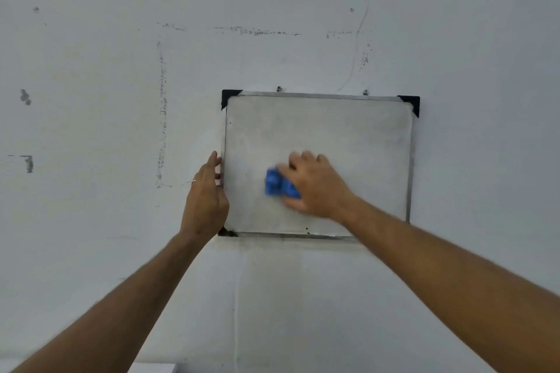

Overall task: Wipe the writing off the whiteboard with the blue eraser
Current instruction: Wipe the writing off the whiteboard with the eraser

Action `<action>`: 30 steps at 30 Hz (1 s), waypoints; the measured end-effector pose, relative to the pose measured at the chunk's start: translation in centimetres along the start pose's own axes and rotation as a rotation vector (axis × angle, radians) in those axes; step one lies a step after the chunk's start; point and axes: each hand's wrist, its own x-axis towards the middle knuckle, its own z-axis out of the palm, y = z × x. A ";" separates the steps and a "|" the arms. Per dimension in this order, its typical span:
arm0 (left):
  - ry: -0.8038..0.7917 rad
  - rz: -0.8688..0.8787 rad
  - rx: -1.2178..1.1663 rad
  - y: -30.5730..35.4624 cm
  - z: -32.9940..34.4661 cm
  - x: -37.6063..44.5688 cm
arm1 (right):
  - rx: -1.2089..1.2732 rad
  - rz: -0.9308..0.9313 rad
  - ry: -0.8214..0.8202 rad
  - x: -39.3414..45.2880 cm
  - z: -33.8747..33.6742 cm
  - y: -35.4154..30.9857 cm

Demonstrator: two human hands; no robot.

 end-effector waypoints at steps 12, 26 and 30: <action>0.038 -0.110 -0.227 0.5 -1.0 1.0 | 0.030 0.116 0.131 9.3 -1.6 -4.7; 0.047 -0.141 -0.277 0.7 -1.0 0.4 | 0.008 0.238 0.102 9.7 -2.8 -4.0; 0.058 -0.118 -0.297 0.7 -0.8 -0.1 | 0.074 -0.002 0.005 1.8 1.3 -8.7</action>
